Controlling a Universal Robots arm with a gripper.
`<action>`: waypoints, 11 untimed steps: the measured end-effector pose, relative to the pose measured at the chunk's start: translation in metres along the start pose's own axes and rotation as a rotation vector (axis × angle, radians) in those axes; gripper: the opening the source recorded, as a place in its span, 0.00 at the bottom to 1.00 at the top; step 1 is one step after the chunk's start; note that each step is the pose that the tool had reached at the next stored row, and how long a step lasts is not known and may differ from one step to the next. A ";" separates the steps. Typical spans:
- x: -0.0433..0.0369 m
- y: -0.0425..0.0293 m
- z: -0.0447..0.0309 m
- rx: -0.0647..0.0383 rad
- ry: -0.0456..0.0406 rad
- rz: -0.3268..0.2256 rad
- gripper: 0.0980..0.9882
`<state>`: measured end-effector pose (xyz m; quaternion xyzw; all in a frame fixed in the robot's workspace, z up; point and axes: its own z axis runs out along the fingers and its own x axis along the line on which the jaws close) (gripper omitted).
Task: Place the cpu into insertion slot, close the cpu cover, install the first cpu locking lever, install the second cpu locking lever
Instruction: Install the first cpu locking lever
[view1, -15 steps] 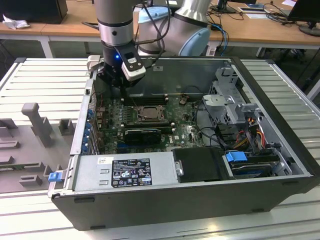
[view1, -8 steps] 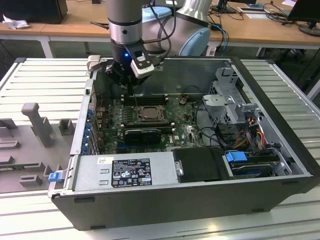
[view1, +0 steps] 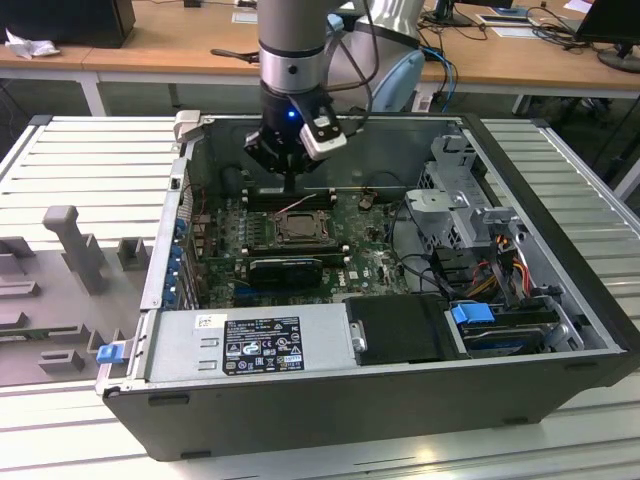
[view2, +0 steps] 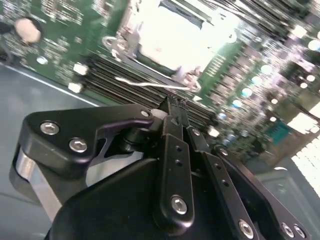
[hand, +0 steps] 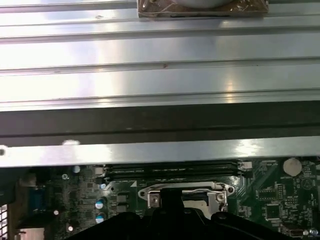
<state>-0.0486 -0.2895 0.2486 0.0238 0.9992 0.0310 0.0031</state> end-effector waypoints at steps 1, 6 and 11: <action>-0.0043 0.0000 0.0003 -0.005 0.0027 0.000 0.01; -0.0045 -0.0002 0.0054 -0.008 -0.0006 -0.050 0.01; -0.0128 0.0018 0.0152 -0.008 -0.0001 -0.055 0.01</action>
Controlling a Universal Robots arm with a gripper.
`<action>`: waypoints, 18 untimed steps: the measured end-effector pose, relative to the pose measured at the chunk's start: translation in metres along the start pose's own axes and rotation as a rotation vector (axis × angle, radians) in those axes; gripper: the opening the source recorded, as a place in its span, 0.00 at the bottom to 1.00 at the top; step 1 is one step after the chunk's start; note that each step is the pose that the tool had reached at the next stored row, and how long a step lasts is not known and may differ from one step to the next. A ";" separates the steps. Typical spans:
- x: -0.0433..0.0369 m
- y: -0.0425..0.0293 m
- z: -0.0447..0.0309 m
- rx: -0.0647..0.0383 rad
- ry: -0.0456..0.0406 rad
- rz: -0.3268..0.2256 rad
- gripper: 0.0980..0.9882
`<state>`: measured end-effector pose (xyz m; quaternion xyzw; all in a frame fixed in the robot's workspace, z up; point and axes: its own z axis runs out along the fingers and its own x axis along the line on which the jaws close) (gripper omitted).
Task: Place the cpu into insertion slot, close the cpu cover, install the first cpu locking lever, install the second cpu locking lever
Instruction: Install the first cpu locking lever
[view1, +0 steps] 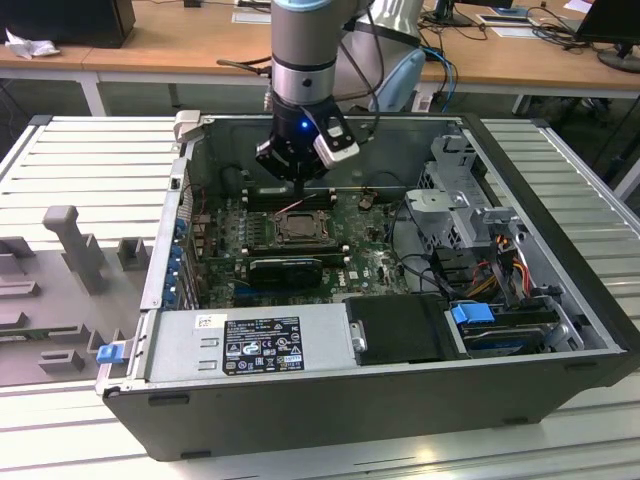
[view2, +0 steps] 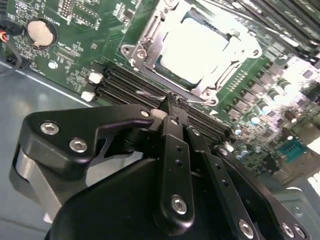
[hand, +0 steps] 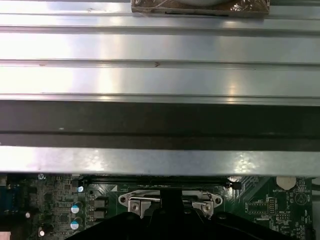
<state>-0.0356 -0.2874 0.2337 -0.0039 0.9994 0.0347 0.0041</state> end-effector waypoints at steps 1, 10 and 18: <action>-0.0017 0.0007 0.0005 -0.001 0.0000 -0.001 0.01; -0.0088 0.0037 0.0095 -0.002 0.0000 -0.001 0.01; -0.0156 0.0057 0.0195 -0.002 -0.0001 -0.007 0.01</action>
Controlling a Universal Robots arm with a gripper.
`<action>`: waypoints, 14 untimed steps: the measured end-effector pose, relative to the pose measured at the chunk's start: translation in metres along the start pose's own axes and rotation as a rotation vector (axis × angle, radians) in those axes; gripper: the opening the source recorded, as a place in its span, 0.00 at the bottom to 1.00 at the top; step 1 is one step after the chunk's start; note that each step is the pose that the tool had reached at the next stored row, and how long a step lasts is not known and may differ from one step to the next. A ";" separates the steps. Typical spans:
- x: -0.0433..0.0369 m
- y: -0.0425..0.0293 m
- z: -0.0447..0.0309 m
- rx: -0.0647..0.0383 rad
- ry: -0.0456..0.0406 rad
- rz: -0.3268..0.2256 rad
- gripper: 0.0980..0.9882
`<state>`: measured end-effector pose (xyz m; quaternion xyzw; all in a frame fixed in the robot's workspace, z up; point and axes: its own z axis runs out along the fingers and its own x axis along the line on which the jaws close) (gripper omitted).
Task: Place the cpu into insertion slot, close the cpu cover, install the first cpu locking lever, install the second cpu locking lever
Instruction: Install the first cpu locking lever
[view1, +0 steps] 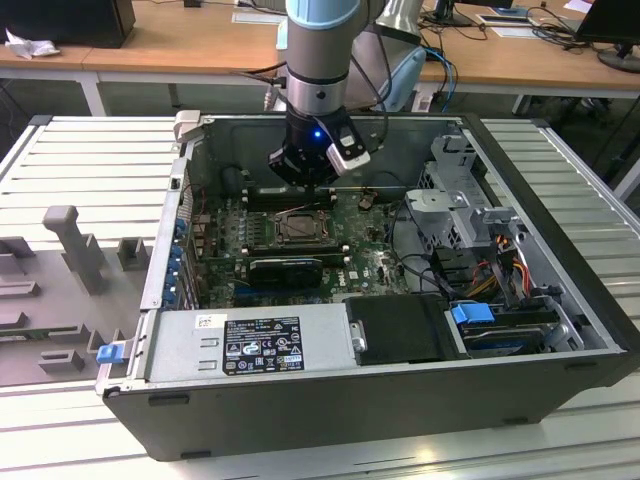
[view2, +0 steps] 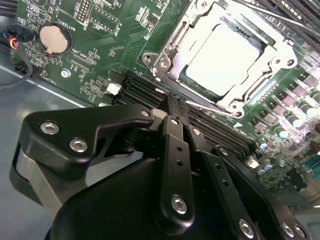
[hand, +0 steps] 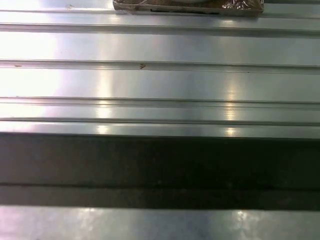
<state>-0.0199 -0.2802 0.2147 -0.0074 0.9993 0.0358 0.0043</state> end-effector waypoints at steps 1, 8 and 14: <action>-0.0002 -0.0001 0.0016 0.000 -0.0001 0.000 0.01; -0.0011 -0.0007 0.0093 0.000 -0.0002 -0.003 0.01; -0.0011 -0.0009 0.0107 0.002 -0.0005 -0.004 0.01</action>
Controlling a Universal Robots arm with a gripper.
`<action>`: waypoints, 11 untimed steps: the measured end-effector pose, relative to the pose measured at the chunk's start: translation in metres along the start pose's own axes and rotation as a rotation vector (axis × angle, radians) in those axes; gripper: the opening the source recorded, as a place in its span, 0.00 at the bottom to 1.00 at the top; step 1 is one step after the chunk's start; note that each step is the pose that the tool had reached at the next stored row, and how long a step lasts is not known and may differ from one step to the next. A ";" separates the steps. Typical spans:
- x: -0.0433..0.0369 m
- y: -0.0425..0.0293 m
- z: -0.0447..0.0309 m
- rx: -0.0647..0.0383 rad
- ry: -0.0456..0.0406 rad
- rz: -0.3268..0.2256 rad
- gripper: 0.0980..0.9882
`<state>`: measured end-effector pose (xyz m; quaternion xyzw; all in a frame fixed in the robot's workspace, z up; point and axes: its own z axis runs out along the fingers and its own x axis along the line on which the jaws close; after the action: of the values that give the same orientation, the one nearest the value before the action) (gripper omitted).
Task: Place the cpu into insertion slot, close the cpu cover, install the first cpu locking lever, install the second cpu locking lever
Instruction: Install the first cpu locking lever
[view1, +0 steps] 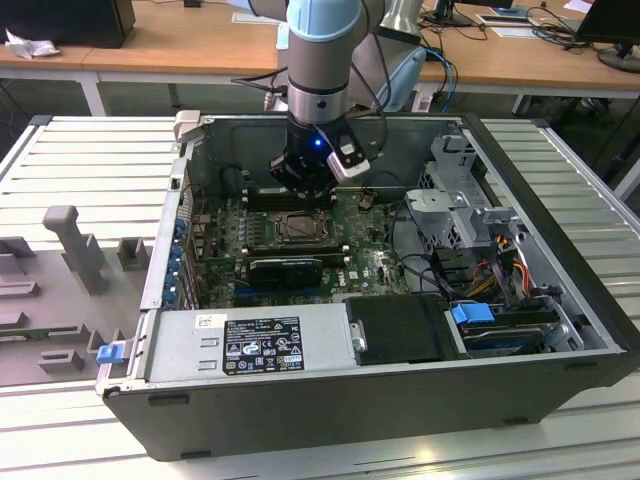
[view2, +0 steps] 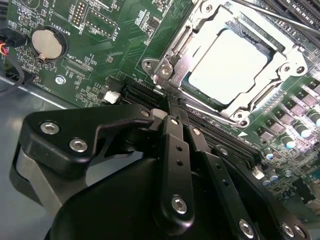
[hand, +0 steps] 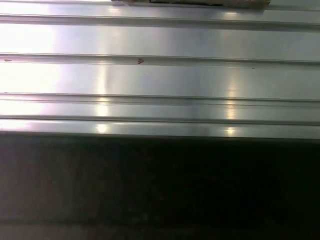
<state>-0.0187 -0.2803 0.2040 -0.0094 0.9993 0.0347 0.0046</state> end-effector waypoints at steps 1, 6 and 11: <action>0.0000 -0.0001 -0.0007 0.000 0.0002 0.000 0.01; -0.0001 -0.0003 -0.0022 0.001 0.0000 0.000 0.01; 0.0000 -0.0005 -0.0006 0.017 0.0006 0.000 0.01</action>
<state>-0.0187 -0.2809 0.2045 -0.0095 0.9996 0.0262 0.0044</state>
